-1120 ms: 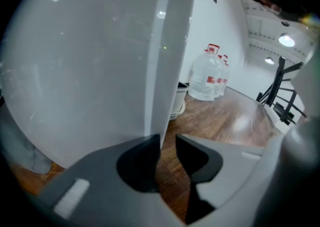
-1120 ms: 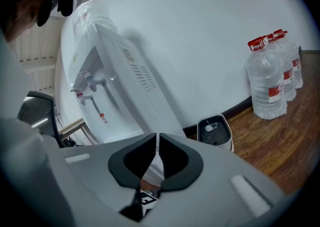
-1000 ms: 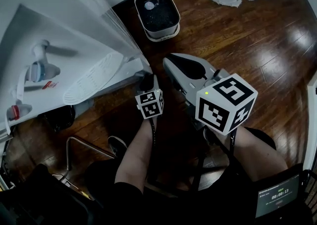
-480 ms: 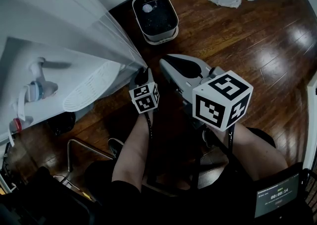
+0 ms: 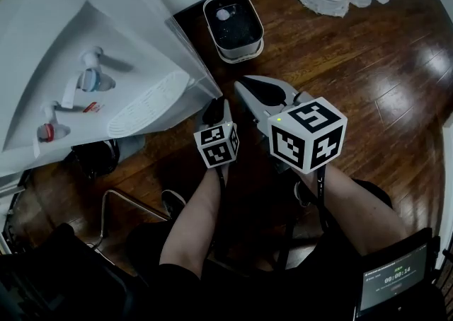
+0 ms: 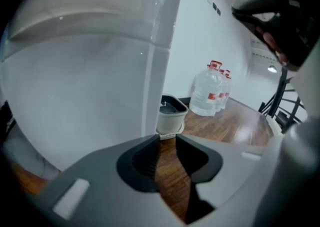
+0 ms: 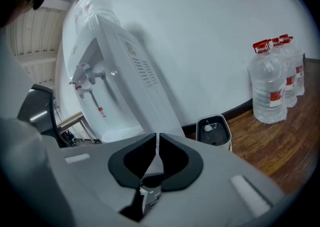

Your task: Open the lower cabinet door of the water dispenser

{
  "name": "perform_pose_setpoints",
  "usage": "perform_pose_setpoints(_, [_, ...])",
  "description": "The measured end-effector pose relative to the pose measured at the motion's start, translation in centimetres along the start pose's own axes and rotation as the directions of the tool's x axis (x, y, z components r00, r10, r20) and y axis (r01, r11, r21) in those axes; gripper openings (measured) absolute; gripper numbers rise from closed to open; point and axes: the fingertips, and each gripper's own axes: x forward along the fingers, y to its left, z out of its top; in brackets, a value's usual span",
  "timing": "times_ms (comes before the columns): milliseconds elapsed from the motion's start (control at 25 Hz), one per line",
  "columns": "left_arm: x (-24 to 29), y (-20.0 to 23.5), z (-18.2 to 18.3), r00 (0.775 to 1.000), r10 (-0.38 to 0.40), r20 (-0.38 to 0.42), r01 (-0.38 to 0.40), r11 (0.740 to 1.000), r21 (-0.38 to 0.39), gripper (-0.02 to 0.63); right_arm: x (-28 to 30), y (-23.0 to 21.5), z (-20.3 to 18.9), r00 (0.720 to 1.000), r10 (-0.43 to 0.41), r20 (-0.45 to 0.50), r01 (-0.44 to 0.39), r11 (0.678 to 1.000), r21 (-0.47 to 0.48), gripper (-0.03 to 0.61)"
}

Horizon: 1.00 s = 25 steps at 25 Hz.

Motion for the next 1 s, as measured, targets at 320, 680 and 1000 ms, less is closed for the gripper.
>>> perform_pose_setpoints(320, [-11.2, 1.1, 5.1, 0.991, 0.021, 0.134, -0.032, 0.997, 0.077, 0.114, -1.9, 4.1, -2.0, 0.999, 0.002, 0.035, 0.001, 0.996, -0.089, 0.023])
perform_pose_setpoints(680, [-25.8, 0.6, 7.6, 0.967, 0.000, 0.256, -0.013, 0.999, 0.052, 0.109, -4.5, 10.0, -6.8, 0.999, 0.041, 0.007, -0.039, 0.989, -0.141, 0.023])
perform_pose_setpoints(1000, [-32.2, -0.4, 4.5, 0.938, 0.005, 0.348, -0.015, 1.000, 0.026, 0.109, -7.9, 14.4, -10.8, 0.998, 0.070, 0.011, -0.067, 0.984, -0.166, 0.023])
